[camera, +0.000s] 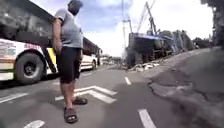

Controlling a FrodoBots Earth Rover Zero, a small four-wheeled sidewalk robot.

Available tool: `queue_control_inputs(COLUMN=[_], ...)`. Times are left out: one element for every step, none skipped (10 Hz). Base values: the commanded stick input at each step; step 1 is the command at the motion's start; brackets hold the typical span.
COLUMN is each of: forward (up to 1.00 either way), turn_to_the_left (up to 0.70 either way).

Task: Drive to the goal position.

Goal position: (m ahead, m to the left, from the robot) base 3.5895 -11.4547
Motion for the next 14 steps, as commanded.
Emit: queue_control_inputs(forward=[0.0,0.0,0.0,0.0,0.0,0.0,0.0,0.0,0.24,0.7,0.7,0.7,0.7,0.7], turn_to_the_left=[0.0,0.0,0.0,0.0,0.0,0.0,0.0,0.0,0.0,0.0,0.0,0.0,0.0,0.0])
